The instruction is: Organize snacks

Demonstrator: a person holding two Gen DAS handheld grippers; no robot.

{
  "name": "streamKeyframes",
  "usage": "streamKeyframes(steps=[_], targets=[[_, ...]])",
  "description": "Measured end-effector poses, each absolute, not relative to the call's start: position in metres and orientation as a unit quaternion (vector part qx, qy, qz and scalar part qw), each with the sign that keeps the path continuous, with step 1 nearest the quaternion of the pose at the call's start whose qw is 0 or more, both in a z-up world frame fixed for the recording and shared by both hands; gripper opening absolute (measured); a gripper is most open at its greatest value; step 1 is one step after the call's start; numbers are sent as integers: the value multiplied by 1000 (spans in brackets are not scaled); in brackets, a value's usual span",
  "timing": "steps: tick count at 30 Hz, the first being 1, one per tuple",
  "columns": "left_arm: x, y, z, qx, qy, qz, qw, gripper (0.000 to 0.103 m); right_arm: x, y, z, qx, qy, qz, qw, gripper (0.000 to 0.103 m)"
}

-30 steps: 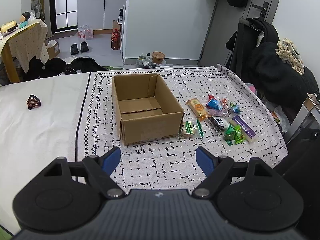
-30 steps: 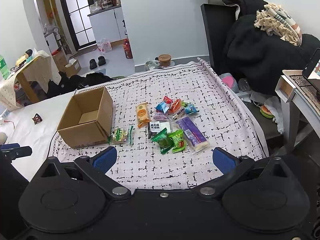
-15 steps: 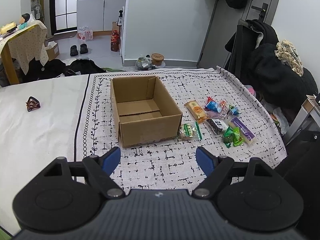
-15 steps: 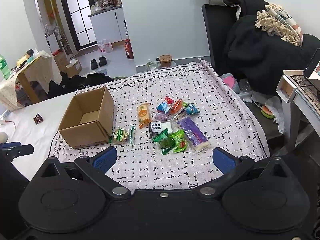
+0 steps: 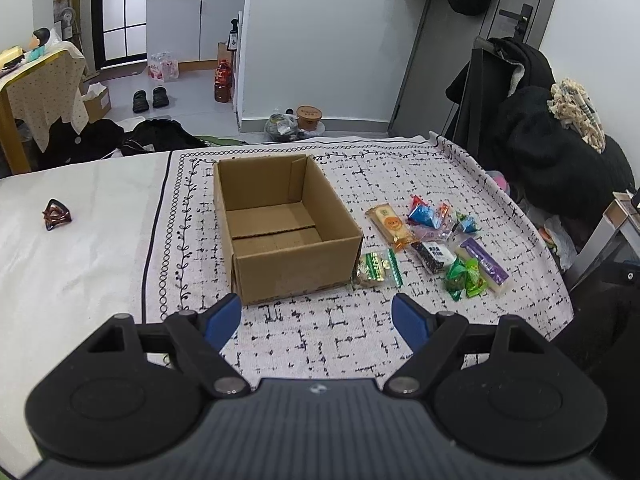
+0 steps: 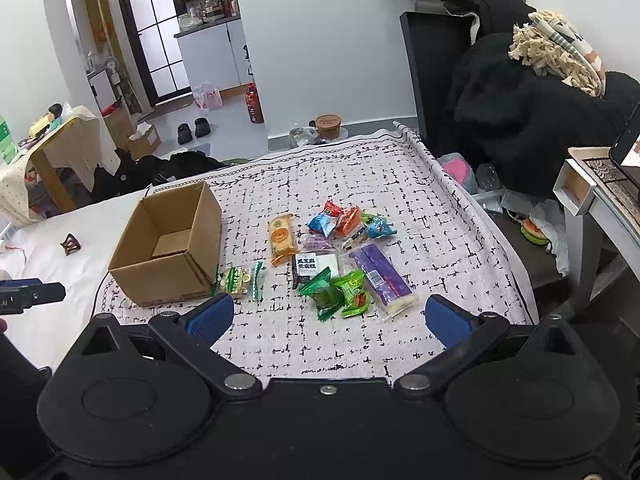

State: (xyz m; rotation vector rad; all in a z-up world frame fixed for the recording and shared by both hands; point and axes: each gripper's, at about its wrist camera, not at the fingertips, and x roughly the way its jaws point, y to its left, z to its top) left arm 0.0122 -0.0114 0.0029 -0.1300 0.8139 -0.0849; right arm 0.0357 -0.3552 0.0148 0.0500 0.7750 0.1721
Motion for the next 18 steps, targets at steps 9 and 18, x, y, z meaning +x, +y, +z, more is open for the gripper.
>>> streamKeyframes(steps=[9, 18], targets=[[38, -10, 0, -57, 390, -56, 917, 81, 48, -359, 4, 29, 386, 78, 919, 103], [69, -12, -19, -48, 403, -83, 910, 81, 64, -359, -8, 25, 394, 74, 916, 103]])
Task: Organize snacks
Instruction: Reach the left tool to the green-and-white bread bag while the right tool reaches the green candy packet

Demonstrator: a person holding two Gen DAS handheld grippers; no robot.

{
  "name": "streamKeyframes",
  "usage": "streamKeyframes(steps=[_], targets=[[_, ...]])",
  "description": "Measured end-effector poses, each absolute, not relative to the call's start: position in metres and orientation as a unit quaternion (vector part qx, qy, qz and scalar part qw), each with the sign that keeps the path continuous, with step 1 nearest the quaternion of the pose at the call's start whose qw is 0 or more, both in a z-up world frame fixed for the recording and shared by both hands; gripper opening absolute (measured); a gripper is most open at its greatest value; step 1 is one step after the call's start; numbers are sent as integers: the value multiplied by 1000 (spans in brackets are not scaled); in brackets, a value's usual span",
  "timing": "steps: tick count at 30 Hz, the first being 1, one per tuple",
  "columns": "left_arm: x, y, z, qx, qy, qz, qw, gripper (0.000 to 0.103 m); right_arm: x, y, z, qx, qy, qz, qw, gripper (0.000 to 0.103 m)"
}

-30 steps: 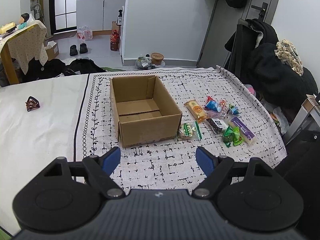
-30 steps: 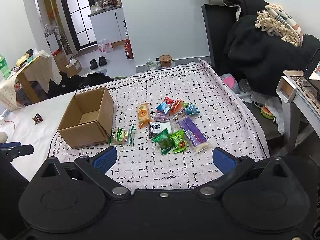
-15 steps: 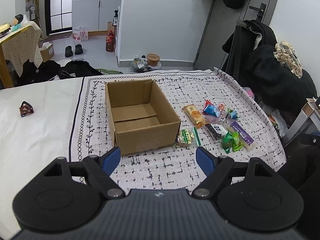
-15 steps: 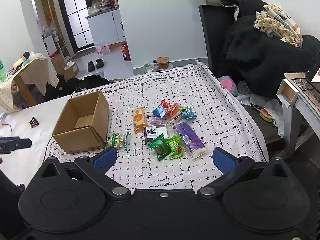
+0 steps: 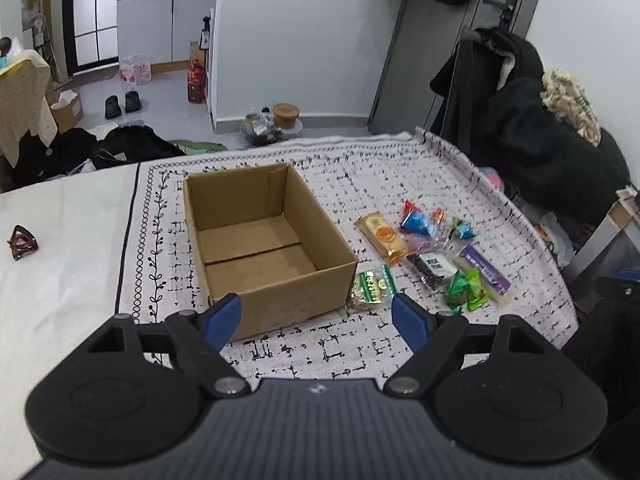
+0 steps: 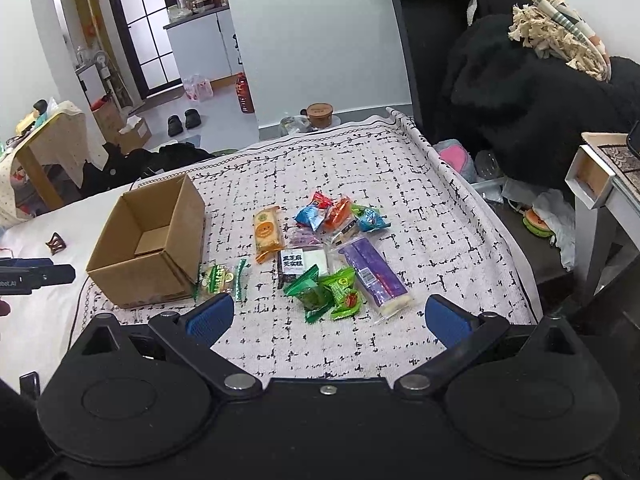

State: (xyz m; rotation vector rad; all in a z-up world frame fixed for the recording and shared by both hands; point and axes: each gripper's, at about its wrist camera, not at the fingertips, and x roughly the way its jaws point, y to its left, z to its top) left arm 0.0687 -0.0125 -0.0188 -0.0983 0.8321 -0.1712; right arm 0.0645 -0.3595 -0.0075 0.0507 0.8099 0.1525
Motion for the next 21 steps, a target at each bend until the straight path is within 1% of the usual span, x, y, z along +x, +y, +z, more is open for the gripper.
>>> streamKeyframes(steps=[7, 15, 17, 21], targets=[[96, -23, -38, -35, 417, -105, 902, 81, 80, -361, -21, 26, 400, 51, 915, 102], [128, -37, -51, -19, 421, -126, 898, 79, 101, -361, -40, 32, 419, 32, 907, 89], [137, -40, -54, -21, 424, -130, 896, 78, 108, -361, -47, 35, 428, 25, 903, 83], [153, -50, -61, -18, 427, -143, 893, 78, 121, -361, -59, 36, 439, 18, 897, 79]])
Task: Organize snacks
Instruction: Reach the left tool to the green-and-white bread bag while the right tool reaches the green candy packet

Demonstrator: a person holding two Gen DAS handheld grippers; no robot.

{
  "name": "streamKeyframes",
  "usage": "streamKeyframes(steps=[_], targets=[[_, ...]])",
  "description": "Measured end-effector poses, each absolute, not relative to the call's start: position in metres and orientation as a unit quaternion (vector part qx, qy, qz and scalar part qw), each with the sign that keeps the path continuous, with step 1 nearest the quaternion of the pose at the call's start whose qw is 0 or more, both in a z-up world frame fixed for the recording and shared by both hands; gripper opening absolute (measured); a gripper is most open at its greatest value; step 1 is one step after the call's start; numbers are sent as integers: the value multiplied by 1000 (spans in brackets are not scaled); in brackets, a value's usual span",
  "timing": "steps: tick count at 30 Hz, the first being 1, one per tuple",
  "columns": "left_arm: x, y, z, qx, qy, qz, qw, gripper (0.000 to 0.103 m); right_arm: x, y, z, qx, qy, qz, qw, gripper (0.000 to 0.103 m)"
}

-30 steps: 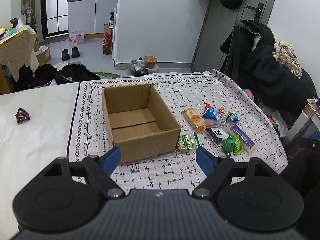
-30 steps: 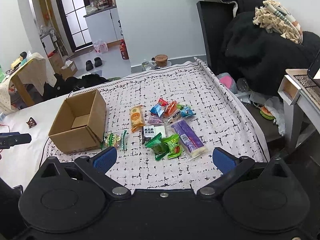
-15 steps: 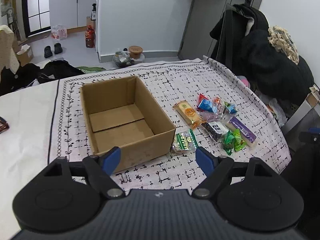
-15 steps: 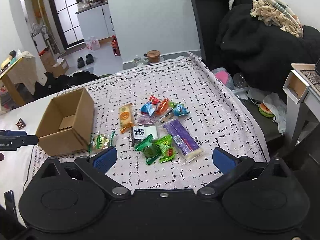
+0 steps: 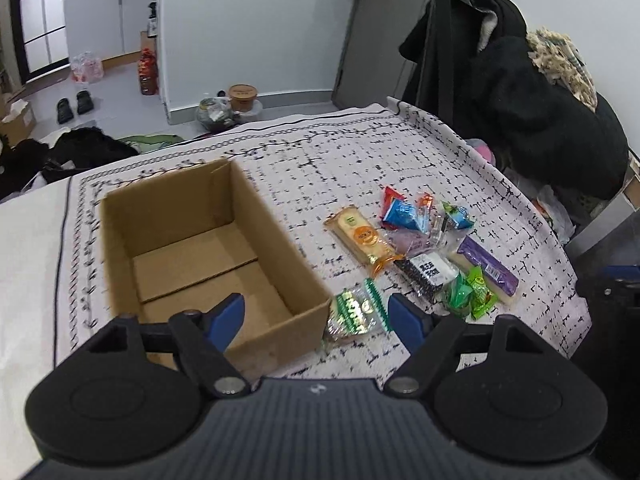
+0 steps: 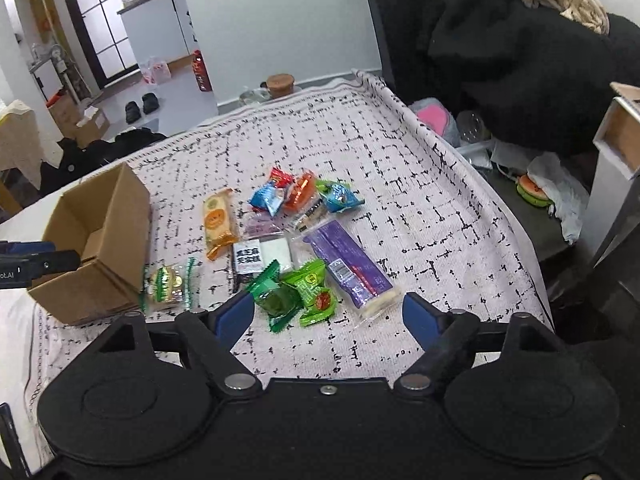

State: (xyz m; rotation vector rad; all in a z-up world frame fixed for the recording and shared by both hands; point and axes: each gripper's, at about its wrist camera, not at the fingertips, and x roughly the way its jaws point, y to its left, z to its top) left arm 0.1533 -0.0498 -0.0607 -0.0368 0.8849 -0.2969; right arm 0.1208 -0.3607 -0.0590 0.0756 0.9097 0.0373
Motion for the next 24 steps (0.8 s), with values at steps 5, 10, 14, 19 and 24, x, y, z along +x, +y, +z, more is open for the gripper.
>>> streamKeyframes(steps=[5, 10, 14, 19, 24], targets=[[172, -72, -69, 0, 429, -166, 888, 74, 136, -363, -72, 43, 454, 17, 890, 72], [190, -95, -81, 8, 440, -194, 877, 69, 149, -364, -86, 49, 471, 24, 880, 67], [204, -111, -92, 13, 453, -209, 867, 66, 159, -365, -94, 50, 479, 25, 876, 66], [217, -123, -106, 5, 474, -214, 854, 65, 167, -367, -104, 57, 492, 32, 868, 65], [226, -134, -119, -7, 496, -220, 840, 65, 175, -364, -114, 63, 500, 44, 862, 65]])
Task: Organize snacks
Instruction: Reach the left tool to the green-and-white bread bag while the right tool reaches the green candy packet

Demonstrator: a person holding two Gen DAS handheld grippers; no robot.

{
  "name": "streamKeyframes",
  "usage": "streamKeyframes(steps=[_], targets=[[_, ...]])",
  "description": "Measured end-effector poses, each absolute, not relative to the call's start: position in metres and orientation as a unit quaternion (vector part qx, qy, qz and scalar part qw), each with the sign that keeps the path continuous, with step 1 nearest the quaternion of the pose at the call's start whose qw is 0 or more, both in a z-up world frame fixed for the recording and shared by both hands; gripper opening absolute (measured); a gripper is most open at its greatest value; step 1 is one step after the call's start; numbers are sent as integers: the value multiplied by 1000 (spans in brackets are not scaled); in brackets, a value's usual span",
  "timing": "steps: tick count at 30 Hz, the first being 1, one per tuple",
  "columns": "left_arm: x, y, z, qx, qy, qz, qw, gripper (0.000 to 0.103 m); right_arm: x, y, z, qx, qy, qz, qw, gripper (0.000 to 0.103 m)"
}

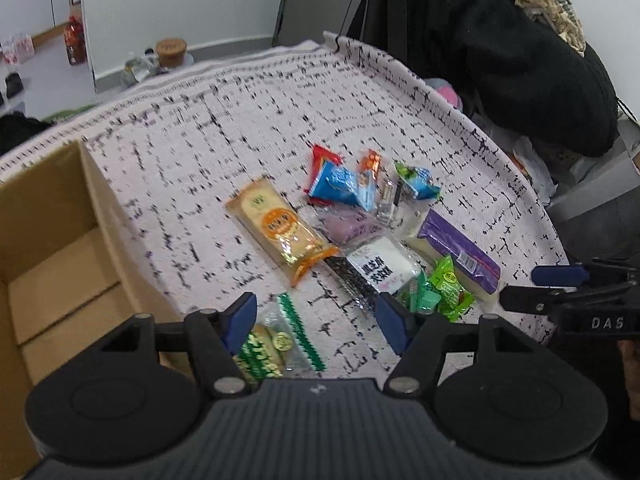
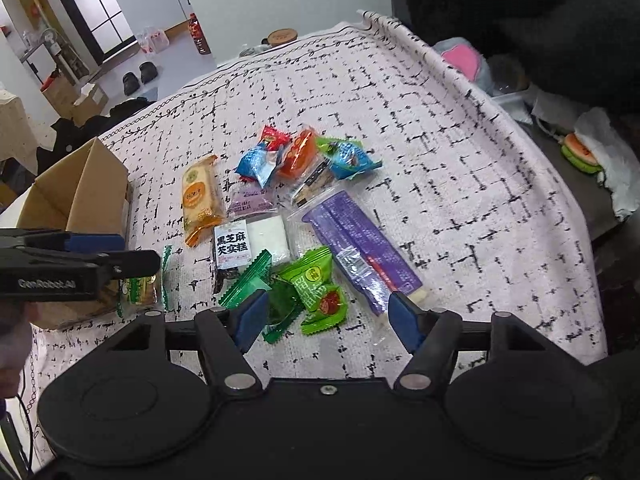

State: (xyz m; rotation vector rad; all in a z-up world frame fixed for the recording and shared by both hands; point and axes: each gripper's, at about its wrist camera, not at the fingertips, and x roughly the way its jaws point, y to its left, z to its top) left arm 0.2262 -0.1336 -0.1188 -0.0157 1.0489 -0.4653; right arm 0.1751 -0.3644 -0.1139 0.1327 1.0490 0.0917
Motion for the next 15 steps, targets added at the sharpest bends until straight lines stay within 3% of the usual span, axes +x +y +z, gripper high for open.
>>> streamKeyframes(steps=[15], targets=[[225, -142, -137, 90, 531, -144, 830, 76, 195, -351, -147, 40, 507, 43, 860, 62]])
